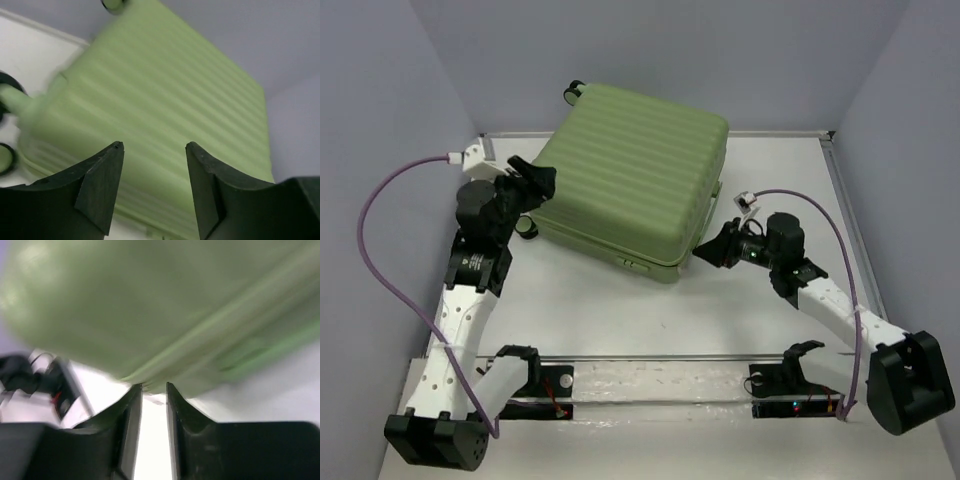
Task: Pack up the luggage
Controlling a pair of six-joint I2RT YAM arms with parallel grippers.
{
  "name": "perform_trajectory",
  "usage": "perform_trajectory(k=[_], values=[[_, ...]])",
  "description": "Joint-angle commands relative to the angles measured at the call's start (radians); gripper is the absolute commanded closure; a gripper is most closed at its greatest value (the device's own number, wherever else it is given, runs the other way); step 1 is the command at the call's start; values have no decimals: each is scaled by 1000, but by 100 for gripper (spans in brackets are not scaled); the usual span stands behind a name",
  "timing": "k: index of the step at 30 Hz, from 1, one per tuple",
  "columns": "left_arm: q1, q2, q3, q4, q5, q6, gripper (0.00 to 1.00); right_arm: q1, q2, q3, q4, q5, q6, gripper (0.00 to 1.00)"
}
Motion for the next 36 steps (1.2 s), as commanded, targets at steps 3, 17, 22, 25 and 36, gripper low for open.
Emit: perform_trajectory(k=[3, 17, 22, 25, 36], values=[[-360, -105, -189, 2, -5, -18, 50, 157, -115, -77, 77, 109, -108, 46], [-550, -16, -559, 279, -76, -146, 56, 430, 7, -68, 109, 438, -157, 40], [-550, 53, -574, 374, -76, -138, 43, 457, 44, -59, 130, 573, -131, 41], [-550, 99, -571, 407, -65, -127, 34, 483, 58, -56, 130, 676, -110, 41], [-550, 205, -564, 485, 30, -93, 42, 515, 30, -112, 262, 765, -47, 75]])
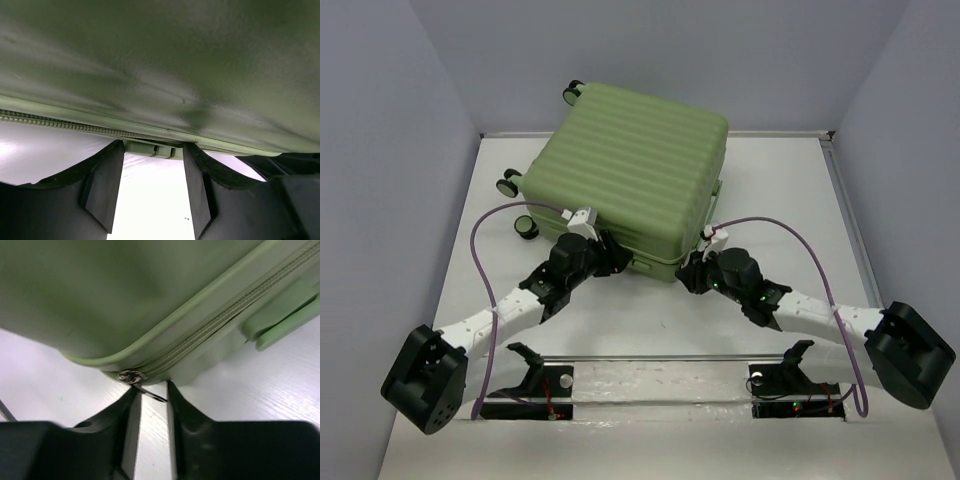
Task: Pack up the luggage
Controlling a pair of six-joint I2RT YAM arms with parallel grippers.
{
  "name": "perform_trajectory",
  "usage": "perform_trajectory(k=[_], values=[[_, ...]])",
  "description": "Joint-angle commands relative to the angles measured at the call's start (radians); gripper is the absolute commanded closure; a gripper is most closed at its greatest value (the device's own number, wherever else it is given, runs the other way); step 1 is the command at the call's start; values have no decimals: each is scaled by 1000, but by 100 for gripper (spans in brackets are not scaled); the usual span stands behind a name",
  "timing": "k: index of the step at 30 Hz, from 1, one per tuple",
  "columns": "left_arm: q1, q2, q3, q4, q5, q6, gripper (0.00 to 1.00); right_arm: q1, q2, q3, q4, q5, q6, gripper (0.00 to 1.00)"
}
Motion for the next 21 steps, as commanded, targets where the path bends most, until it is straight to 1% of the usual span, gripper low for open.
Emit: perform_trajectory(k=[1, 2, 4, 6, 8, 10, 11, 12, 14, 16, 17, 18, 19, 20, 21], values=[[-9, 35, -2, 114, 47, 17, 43, 20, -30, 17, 137, 76, 23, 84], [-9, 38, -4, 125, 53, 8, 43, 20, -28, 24, 123, 73, 23, 87], [-12, 53, -4, 154, 69, -1, 48, 29, -27, 40, 70, 48, 29, 93], [-29, 73, 19, 174, 66, -12, 50, 95, -31, 60, -14, 54, 46, 93], [-55, 90, 36, 186, 52, -17, 52, 192, -40, 79, -92, 58, 84, 93], [-70, 120, 62, 199, 32, -27, 53, 265, -47, 98, -136, 67, 116, 93], [-83, 143, 70, 214, 18, -32, 54, 323, -36, 113, -140, 61, 150, 93], [-87, 154, 82, 226, 17, -43, 54, 342, -25, 119, -133, 59, 171, 93], [-95, 174, 90, 246, 12, -58, 55, 370, 4, 130, -93, 47, 214, 93], [-103, 200, 101, 275, 10, -75, 57, 370, 50, 159, -27, 25, 230, 93], [-106, 209, 104, 281, 14, -84, 57, 382, 100, 179, -26, 31, 225, 93], [-109, 214, 108, 282, 18, -86, 58, 391, 113, 202, -83, 59, 218, 93], [-110, 208, 105, 282, 14, -86, 58, 391, 113, 230, -120, 149, 221, 93], [-109, 187, 98, 277, 0, -83, 58, 391, 75, 224, -159, 207, 224, 93], [-109, 176, 90, 272, -6, -79, 58, 391, 43, 212, -180, 231, 222, 93]])
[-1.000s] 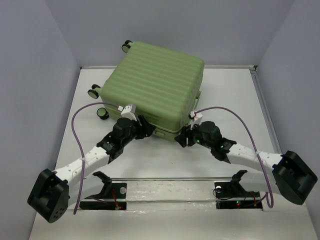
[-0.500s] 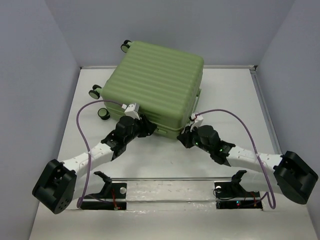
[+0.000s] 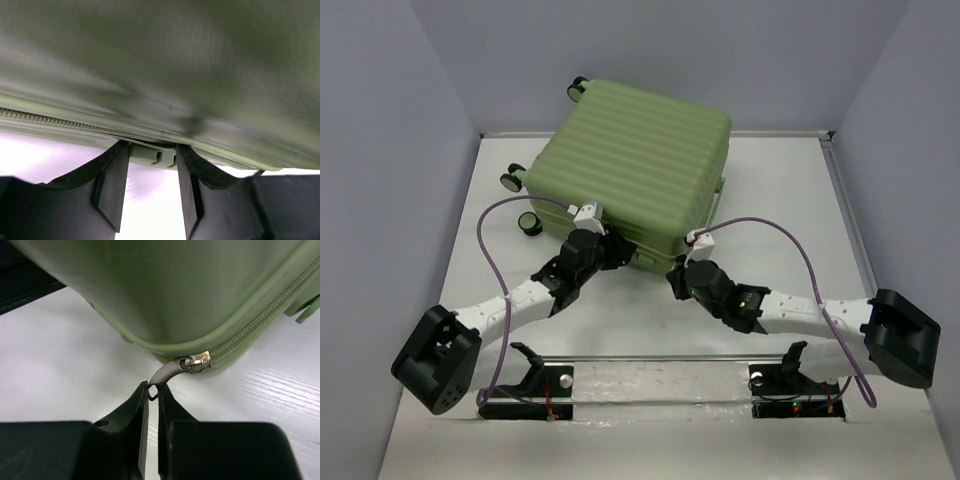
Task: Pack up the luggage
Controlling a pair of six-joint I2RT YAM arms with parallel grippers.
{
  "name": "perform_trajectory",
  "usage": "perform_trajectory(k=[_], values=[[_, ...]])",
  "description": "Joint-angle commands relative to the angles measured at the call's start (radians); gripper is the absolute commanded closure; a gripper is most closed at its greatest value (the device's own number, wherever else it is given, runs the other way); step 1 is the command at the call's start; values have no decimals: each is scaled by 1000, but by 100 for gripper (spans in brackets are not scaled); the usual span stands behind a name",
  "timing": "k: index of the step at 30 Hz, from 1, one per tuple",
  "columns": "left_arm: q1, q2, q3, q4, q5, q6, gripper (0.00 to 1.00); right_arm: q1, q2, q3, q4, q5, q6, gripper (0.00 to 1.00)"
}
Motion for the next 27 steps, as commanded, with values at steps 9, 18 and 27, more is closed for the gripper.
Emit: perform_trajectory(k=[9, 18, 27], values=[[-65, -28, -26, 142, 101, -76, 58, 95, -328, 34, -434, 95, 136, 28], [-65, -56, -40, 141, 106, -73, 58, -100, -307, 80, -406, 109, -2, 38], [-65, -42, -49, 139, 113, -72, 58, -189, -220, 101, -266, -71, -248, 41]])
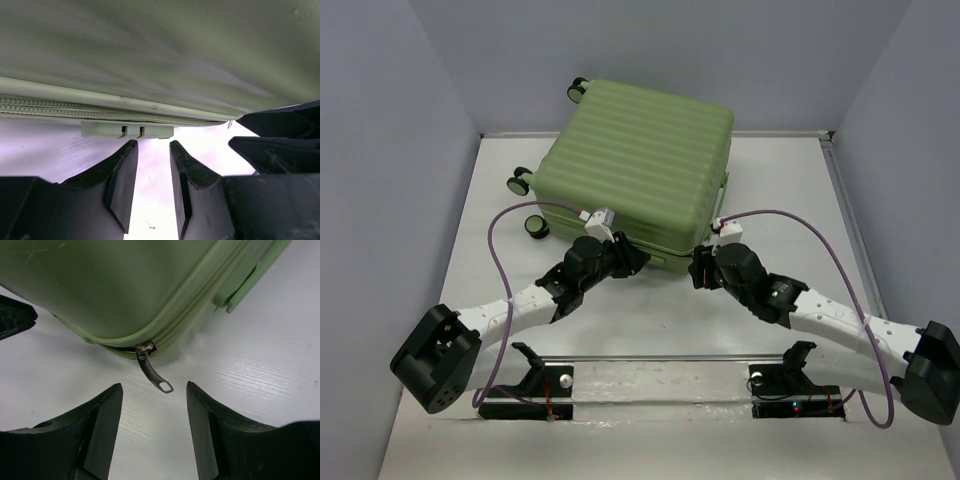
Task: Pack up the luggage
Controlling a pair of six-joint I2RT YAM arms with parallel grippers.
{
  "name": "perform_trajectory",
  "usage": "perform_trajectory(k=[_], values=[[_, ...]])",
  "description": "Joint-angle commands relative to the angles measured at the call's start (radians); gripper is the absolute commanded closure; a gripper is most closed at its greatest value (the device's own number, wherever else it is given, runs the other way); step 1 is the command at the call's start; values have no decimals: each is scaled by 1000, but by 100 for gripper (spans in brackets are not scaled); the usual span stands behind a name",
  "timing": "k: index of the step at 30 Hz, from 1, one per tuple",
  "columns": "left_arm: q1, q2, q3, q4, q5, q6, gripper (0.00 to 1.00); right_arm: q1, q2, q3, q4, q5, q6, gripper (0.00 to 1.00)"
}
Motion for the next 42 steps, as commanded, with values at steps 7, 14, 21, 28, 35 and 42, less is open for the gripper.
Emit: perform_trajectory(k=[7, 14, 21, 28, 35, 42], values=[[-2, -31, -26, 56, 5, 1, 58, -19, 130, 117, 74, -129, -149, 41], [-5, -30, -31, 53, 25, 12, 58, -28, 190, 114, 68, -108, -156, 56], [-5, -14, -15, 50, 13, 32, 54, -28, 192, 117, 57, -48, -152, 83], [-7, -20, 20, -45, -94, 96, 34, -28, 126, 79, 45, -40, -113, 93], [-5, 91, 89, 9, -76, 107, 43, 0, 0, -15, 207, -471, 68, 93], [-20, 217, 212, 96, -75, 66, 71, 257, 191, 91, 433, -472, 134, 93]])
